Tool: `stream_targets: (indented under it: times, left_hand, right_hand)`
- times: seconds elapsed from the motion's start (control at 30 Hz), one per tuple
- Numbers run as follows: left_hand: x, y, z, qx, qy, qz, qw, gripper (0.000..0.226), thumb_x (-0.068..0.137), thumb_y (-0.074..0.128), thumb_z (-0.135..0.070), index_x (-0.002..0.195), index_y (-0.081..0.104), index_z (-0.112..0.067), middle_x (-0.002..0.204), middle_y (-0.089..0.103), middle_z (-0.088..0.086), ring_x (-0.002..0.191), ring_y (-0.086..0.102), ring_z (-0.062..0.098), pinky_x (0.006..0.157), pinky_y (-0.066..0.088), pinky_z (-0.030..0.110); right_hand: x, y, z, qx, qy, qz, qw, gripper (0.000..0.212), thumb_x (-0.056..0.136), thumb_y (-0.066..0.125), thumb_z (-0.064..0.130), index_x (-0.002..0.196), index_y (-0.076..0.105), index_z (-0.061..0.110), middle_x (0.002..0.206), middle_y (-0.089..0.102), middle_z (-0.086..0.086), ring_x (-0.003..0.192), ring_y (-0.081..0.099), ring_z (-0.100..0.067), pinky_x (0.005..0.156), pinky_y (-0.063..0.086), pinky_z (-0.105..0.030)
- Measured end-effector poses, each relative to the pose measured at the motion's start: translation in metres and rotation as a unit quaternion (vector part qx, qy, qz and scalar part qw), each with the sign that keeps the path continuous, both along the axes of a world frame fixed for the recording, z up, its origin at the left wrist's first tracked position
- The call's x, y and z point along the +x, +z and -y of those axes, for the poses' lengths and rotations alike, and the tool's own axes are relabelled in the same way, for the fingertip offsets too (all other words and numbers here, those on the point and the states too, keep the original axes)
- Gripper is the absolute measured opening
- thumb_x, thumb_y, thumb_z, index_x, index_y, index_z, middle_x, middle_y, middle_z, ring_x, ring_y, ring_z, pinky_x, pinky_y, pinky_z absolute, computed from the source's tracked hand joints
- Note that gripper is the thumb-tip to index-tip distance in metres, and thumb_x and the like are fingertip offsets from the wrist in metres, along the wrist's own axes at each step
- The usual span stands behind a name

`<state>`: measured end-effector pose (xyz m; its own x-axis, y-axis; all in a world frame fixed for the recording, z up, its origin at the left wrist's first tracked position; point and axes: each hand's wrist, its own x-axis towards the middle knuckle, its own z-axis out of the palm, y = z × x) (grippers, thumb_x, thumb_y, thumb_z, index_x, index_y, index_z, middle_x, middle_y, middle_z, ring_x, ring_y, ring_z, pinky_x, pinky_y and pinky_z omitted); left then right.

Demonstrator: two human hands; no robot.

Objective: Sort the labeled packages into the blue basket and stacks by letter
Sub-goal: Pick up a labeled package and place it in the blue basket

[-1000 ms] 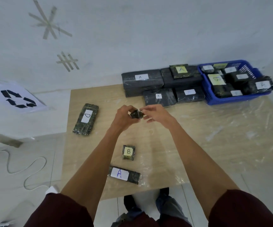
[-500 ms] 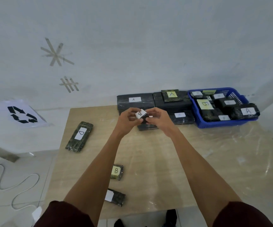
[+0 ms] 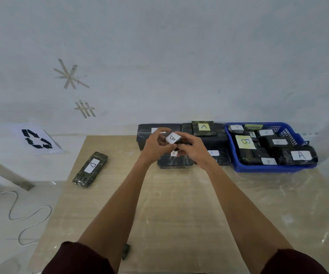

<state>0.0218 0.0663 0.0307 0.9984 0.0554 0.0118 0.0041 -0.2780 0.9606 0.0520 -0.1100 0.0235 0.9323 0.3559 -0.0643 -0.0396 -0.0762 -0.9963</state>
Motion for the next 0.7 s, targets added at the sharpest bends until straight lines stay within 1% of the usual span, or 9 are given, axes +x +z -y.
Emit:
stream_targets:
  times: [0.1,0.17,0.27,0.3,0.37,0.47,0.57,0.63,0.7]
  left_hand:
    - [0.001,0.0,0.011,-0.041,-0.009,-0.023,0.999,0.055,0.084,0.081,-0.012,0.134,0.059,-0.02,0.107,0.068,0.02,0.097,0.073,0.027,0.081,0.063,0.04]
    - [0.0,0.001,0.02,-0.046,-0.018,-0.036,0.998,0.051,0.088,0.078,-0.013,0.136,0.06,-0.018,0.106,0.069,0.023,0.096,0.074,0.03,0.082,0.063,0.042]
    - [-0.002,0.001,0.033,-0.062,0.002,-0.055,0.997,0.04,0.094,0.07,-0.014,0.134,0.063,-0.014,0.095,0.071,0.016,0.085,0.074,0.023,0.076,0.063,0.034]
    - [-0.003,0.001,0.036,-0.07,0.011,-0.061,0.996,0.037,0.095,0.069,-0.014,0.132,0.064,-0.012,0.095,0.07,0.016,0.082,0.073,0.022,0.073,0.063,0.032]
    - [-0.003,-0.001,0.041,-0.085,0.029,-0.07,0.993,0.033,0.095,0.069,-0.012,0.127,0.064,-0.008,0.1,0.069,0.022,0.08,0.073,0.024,0.071,0.063,0.033]
    - [-0.002,-0.001,0.049,-0.1,0.047,-0.077,0.991,0.03,0.093,0.071,-0.009,0.121,0.06,-0.005,0.103,0.07,0.023,0.082,0.075,0.028,0.071,0.064,0.037]
    - [-0.002,0.002,0.054,-0.109,0.03,-0.068,0.991,0.024,0.094,0.069,-0.007,0.115,0.058,-0.004,0.101,0.074,0.017,0.087,0.076,0.03,0.07,0.064,0.038]
    - [0.0,0.004,0.057,-0.119,0.013,-0.07,0.99,0.02,0.096,0.067,-0.009,0.113,0.056,-0.005,0.098,0.075,0.017,0.085,0.076,0.03,0.067,0.063,0.034]
    - [0.004,0.006,0.056,-0.098,-0.003,-0.073,0.992,0.019,0.096,0.067,-0.012,0.111,0.056,-0.008,0.099,0.074,0.017,0.088,0.075,0.029,0.065,0.063,0.033]
  right_hand:
    - [0.004,0.001,0.013,0.001,-0.006,-0.001,1.0,0.037,0.096,0.058,-0.007,0.128,0.066,0.01,0.115,0.071,-0.014,0.088,0.071,-0.024,0.074,0.062,-0.035]
    - [0.006,0.0,0.02,-0.009,-0.005,0.002,1.0,0.035,0.095,0.059,-0.006,0.125,0.067,0.009,0.112,0.072,-0.012,0.085,0.07,-0.023,0.07,0.061,-0.031]
    - [0.009,-0.001,0.034,-0.016,-0.01,0.004,1.0,0.031,0.095,0.06,-0.006,0.122,0.068,0.007,0.105,0.074,-0.015,0.079,0.068,-0.026,0.068,0.06,-0.028]
    - [0.01,-0.001,0.038,-0.014,-0.016,0.002,1.0,0.031,0.095,0.06,-0.006,0.123,0.067,0.005,0.105,0.073,-0.016,0.08,0.069,-0.026,0.069,0.06,-0.028]
    - [0.011,-0.003,0.046,-0.004,-0.031,-0.009,0.999,0.03,0.096,0.061,-0.004,0.124,0.065,0.004,0.106,0.072,-0.017,0.083,0.07,-0.026,0.072,0.061,-0.029]
    - [0.012,-0.006,0.055,0.01,-0.028,-0.02,0.999,0.025,0.096,0.067,0.008,0.121,0.068,0.007,0.107,0.074,-0.013,0.091,0.072,-0.026,0.078,0.06,-0.031]
    - [0.012,-0.005,0.058,0.005,-0.008,-0.014,1.0,0.029,0.091,0.075,0.017,0.119,0.07,0.012,0.109,0.076,-0.005,0.099,0.072,-0.019,0.081,0.061,-0.033]
    - [0.013,-0.003,0.057,0.005,-0.018,-0.014,1.0,0.027,0.091,0.074,0.013,0.118,0.07,0.011,0.108,0.076,-0.006,0.095,0.072,-0.019,0.079,0.061,-0.035]
    - [0.014,-0.001,0.057,0.01,-0.034,-0.023,0.999,0.023,0.094,0.069,0.009,0.117,0.07,0.01,0.104,0.076,-0.007,0.086,0.07,-0.019,0.074,0.059,-0.034]
